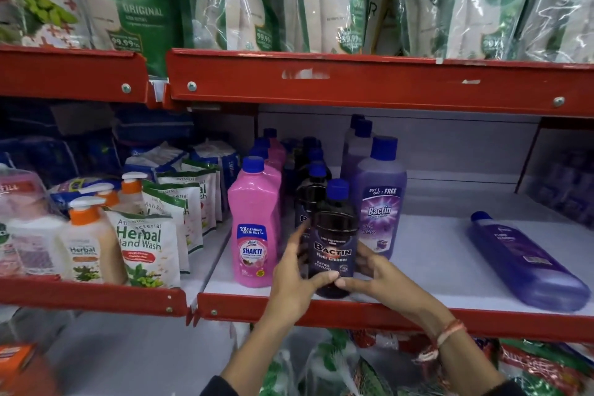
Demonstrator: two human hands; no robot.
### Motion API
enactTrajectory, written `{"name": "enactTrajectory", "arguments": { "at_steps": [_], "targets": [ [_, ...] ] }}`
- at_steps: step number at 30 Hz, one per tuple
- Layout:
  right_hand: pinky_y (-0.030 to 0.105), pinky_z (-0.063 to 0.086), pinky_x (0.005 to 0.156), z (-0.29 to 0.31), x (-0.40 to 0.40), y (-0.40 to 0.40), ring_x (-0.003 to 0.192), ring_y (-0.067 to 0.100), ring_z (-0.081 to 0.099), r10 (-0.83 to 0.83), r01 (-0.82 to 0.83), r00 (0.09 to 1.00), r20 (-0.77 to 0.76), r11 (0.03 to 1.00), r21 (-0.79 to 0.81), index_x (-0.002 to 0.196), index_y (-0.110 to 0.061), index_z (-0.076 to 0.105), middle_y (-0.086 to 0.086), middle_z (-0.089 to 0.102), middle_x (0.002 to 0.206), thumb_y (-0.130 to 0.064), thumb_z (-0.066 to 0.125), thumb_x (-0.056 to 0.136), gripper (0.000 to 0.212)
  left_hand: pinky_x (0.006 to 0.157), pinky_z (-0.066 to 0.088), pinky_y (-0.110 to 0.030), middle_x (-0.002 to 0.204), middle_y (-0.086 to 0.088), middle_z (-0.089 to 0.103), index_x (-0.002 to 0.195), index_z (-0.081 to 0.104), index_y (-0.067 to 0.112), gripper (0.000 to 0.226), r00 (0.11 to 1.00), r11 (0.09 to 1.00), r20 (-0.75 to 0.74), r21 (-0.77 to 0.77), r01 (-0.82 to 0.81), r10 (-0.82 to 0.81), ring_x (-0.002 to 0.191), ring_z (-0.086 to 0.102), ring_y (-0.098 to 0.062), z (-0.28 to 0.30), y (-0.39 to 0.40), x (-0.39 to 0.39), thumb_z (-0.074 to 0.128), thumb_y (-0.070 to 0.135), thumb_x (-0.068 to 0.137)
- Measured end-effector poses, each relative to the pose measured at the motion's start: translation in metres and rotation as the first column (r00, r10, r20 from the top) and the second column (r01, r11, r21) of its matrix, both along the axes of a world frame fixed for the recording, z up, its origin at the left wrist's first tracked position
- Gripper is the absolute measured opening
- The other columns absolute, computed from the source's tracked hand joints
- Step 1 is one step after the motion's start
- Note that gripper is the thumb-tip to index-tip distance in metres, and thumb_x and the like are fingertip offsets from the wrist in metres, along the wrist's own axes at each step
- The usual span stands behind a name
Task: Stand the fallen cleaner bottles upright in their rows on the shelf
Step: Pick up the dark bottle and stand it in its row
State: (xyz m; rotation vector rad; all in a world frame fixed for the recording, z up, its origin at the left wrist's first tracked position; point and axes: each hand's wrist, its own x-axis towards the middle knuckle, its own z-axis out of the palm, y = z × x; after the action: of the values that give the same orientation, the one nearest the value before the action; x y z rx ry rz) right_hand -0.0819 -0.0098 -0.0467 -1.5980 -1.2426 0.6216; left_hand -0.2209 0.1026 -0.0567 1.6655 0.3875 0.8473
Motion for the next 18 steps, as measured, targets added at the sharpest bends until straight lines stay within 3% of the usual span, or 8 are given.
{"name": "enactTrajectory", "arguments": {
  "at_steps": [3, 6, 8, 10, 12, 15, 18],
  "targets": [
    [0.016, 0.052, 0.091, 0.001, -0.005, 0.004, 0.116, 0.004, 0.060, -0.018, 0.018, 1.000, -0.001, 1.000, 0.013, 0.134, -0.024, 0.041, -0.002, 0.062, 0.128, -0.004, 0.069, 0.084, 0.061, 0.099, 0.050, -0.029, 0.114, 0.016, 0.063, 0.136, 0.030, 0.041, 0.084, 0.999, 0.998, -0.030, 0.055, -0.027, 0.029, 0.107, 0.062, 0.001, -0.006, 0.003, 0.001, 0.070, -0.003, 0.076],
    [0.014, 0.051, 0.089, -0.001, -0.012, 0.008, 0.106, 0.011, 0.063, -0.137, 0.132, 0.973, 0.183, 0.990, 0.039, 0.132, -0.030, 0.042, -0.008, 0.064, 0.116, -0.018, 0.069, 0.086, 0.055, 0.108, 0.043, -0.040, 0.127, 0.008, 0.059, 0.140, 0.025, 0.044, 0.087, 0.995, 0.990, -0.030, 0.107, -0.095, 0.099, 0.120, 0.055, -0.007, -0.006, 0.003, 0.002, 0.065, -0.005, 0.079],
    [0.011, 0.051, 0.080, -0.001, -0.017, 0.009, 0.095, 0.007, 0.065, -0.188, 0.182, 0.945, 0.268, 0.982, 0.045, 0.137, -0.038, 0.033, -0.014, 0.064, 0.106, -0.023, 0.068, 0.087, 0.063, 0.110, 0.039, -0.032, 0.134, 0.012, 0.050, 0.145, 0.019, 0.040, 0.088, 0.992, 0.984, -0.030, 0.135, -0.115, 0.120, 0.124, 0.050, -0.004, -0.003, 0.000, 0.002, 0.061, -0.006, 0.082],
    [0.019, 0.055, 0.080, -0.003, -0.021, 0.011, 0.092, 0.005, 0.067, -0.219, 0.214, 0.922, 0.320, 0.975, 0.052, 0.145, -0.041, 0.020, -0.010, 0.067, 0.102, -0.027, 0.065, 0.088, 0.074, 0.106, 0.036, -0.023, 0.137, 0.014, 0.042, 0.146, 0.010, 0.041, 0.090, 0.986, 0.966, -0.039, 0.210, -0.150, 0.162, 0.127, 0.042, -0.002, -0.002, -0.004, 0.001, 0.058, -0.004, 0.085],
    [0.029, 0.056, 0.083, -0.005, -0.022, 0.012, 0.090, 0.006, 0.067, -0.235, 0.233, 0.905, 0.356, 0.971, 0.048, 0.148, -0.044, 0.010, -0.004, 0.069, 0.102, -0.031, 0.062, 0.090, 0.079, 0.105, 0.034, -0.024, 0.139, 0.013, 0.039, 0.146, 0.005, 0.043, 0.092, 0.978, 0.941, -0.016, 0.274, -0.197, 0.209, 0.129, 0.037, -0.002, -0.003, -0.006, 0.001, 0.057, -0.004, 0.086],
    [0.029, 0.054, 0.083, -0.006, -0.022, 0.011, 0.087, 0.005, 0.066, -0.251, 0.248, 0.894, 0.371, 0.967, 0.058, 0.149, -0.045, 0.007, -0.009, 0.066, 0.100, -0.032, 0.061, 0.090, 0.081, 0.104, 0.034, -0.021, 0.133, 0.010, 0.039, 0.146, 0.001, 0.040, 0.090, 0.966, 0.910, -0.013, 0.338, -0.239, 0.258, 0.124, 0.036, 0.000, -0.007, -0.009, 0.002, 0.052, -0.005, 0.087],
    [0.023, 0.052, 0.081, -0.006, -0.025, 0.009, 0.089, 0.004, 0.066, -0.260, 0.245, 0.887, 0.381, 0.965, 0.090, 0.150, -0.044, 0.002, -0.012, 0.063, 0.107, -0.035, 0.062, 0.089, 0.085, 0.101, 0.022, 0.002, 0.144, -0.001, 0.032, 0.148, 0.002, 0.034, 0.083, 0.947, 0.828, 0.036, 0.474, -0.298, 0.320, 0.126, 0.028, 0.007, -0.011, -0.015, -0.001, 0.048, -0.004, 0.090]
  ]
}}
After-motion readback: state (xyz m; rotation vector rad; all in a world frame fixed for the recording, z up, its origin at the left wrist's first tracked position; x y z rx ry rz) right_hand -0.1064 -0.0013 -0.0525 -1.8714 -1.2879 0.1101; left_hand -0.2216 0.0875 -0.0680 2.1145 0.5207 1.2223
